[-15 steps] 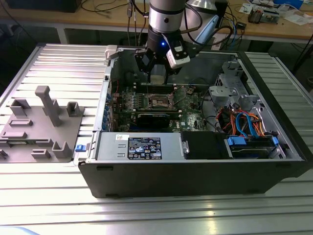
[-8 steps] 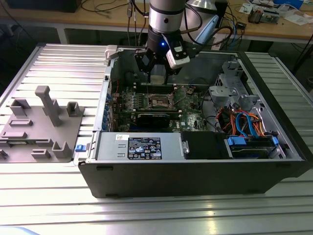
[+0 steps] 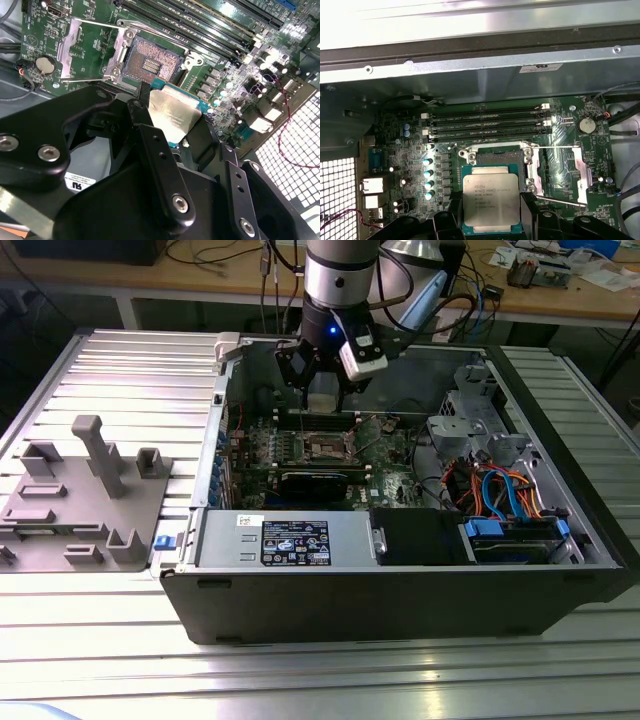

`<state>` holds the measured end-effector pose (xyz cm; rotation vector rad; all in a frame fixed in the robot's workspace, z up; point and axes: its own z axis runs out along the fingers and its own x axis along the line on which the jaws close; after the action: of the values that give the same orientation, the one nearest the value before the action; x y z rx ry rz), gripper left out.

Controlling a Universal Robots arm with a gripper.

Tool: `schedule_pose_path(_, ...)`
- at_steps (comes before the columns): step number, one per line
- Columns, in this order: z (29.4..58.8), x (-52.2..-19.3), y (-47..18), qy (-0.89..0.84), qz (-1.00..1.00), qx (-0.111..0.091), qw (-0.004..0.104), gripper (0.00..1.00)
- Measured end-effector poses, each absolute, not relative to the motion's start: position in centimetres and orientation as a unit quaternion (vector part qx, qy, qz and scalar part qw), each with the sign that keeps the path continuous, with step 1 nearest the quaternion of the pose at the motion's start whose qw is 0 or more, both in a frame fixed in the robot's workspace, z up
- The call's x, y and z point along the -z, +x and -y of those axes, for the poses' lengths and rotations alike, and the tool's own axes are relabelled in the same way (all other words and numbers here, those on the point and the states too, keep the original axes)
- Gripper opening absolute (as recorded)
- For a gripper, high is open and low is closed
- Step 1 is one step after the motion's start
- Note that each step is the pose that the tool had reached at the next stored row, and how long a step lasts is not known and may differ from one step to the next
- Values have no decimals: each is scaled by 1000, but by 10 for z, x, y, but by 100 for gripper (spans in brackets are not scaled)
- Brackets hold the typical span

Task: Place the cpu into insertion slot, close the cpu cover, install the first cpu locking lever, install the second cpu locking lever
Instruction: 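Place the cpu into insertion slot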

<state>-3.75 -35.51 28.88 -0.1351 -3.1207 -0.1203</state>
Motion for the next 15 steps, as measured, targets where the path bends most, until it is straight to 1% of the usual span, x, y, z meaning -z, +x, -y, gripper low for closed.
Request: schedule_pose_path(15, 355, -288, -38, -52, 998, 39, 8, 55)
